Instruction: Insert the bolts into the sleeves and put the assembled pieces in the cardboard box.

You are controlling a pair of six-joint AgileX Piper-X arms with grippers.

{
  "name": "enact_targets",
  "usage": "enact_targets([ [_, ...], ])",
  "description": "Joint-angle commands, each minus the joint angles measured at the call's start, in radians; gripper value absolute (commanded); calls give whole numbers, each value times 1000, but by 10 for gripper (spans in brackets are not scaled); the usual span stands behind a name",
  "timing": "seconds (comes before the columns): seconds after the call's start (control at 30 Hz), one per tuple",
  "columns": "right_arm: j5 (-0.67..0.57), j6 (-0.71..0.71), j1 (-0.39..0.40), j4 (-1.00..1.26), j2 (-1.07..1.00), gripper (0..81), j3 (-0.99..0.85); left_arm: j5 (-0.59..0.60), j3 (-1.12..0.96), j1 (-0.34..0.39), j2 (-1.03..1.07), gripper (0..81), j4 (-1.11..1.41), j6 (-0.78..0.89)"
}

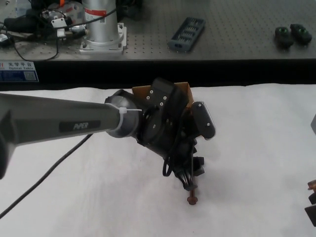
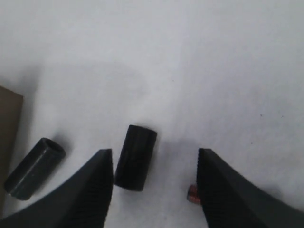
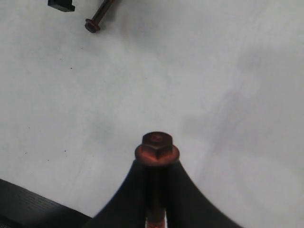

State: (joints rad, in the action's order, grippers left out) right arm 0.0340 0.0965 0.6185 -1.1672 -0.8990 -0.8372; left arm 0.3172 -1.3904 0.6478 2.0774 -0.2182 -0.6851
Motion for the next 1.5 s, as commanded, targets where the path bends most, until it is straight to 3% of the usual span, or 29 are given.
enact_targets([
  [0.0, -8, -9, -2, 5, 8, 27, -1, 4, -28, 3, 13, 389, 19, -11],
  [0.23, -8, -9, -2, 5, 8, 27, -1, 4, -28, 3, 36, 384, 10, -11],
  [0.43, -8, -9, -2, 5, 8, 27, -1, 2, -28, 3, 54, 280, 10, -34],
  [0.67, -8, -9, -2, 5, 8, 27, -1, -23, -28, 3, 70, 256, 10, -34],
  [0.9, -8, -24, -2, 5, 8, 27, -1, -62, -35, 6, 44, 2, 10, -34],
  [1.27, 12, -53, -2, 10, 8, 27, -3, -108, -35, 6, -146, 6, -107, -18],
  [1.47, -34, -22, -2, 125, 8, 27, -3, -23, 9, 4, -283, 6, -207, 202],
])
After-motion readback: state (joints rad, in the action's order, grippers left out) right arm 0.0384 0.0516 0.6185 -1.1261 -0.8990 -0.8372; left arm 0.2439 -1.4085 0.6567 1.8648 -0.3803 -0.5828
